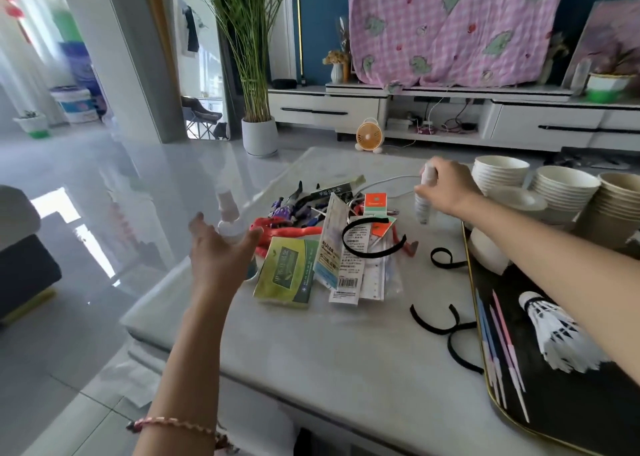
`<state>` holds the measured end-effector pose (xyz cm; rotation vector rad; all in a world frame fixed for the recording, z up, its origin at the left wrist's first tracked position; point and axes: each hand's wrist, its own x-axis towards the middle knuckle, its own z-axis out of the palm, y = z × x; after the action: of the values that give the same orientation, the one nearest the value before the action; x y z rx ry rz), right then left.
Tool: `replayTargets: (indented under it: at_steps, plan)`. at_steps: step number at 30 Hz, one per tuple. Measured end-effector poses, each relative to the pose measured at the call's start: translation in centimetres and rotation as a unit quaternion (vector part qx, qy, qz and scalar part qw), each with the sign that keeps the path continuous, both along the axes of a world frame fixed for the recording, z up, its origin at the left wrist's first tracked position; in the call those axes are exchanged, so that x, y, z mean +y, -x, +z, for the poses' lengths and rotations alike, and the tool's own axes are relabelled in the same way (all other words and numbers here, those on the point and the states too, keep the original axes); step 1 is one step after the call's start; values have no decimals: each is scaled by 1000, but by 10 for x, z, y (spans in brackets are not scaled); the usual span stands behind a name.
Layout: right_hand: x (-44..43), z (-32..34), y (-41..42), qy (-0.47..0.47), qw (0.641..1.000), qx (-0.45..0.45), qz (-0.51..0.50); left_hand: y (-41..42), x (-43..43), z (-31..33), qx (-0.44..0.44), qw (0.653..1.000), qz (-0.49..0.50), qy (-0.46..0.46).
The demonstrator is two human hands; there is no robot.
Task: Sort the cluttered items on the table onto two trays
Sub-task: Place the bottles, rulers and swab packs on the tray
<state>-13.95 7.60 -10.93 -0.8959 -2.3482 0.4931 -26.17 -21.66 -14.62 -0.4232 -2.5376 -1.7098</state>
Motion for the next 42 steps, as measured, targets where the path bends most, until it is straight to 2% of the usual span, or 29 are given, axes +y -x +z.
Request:
replayTargets:
  at_steps: [5, 10, 12, 15, 17, 20, 24, 27, 29, 37, 42]
  plan:
    - [-22, 30, -21, 25, 992, 96, 72, 0, 1, -8, 14, 1000, -12, 15]
    - [-36, 50, -65, 193, 959, 166, 124, -5, 1, -13, 52, 998, 31, 6]
    - [-37, 54, -89, 248, 941, 194, 126, -14, 2, -10, 103, 992, 67, -39]
    - [-35, 61, -120, 279, 925, 225, 123, -33, -2, 0, 172, 964, 95, -177]
    - [-28, 68, -152, 263, 925, 254, 103, -63, 5, 9, 196, 947, 69, -243]
    - [-18, 77, -189, 235, 933, 265, 67, -118, 21, 13, 181, 947, -19, -266]
    - [-5, 82, -215, 258, 949, 180, 19, -178, 69, 17, 120, 950, -151, -244]
    - [-3, 64, -221, 171, 981, 86, -4, -210, 103, 16, 75, 948, -199, -237]
    - [-3, 45, -220, 149, 988, 38, -2, -222, 118, 9, 58, 950, -205, -231]
    - [-8, 28, -213, 218, 973, -52, 60, -232, 158, 4, 51, 956, -227, -182]
    - [-11, 31, -209, 279, 953, -28, 116, -216, 176, 12, 69, 960, -236, -133]
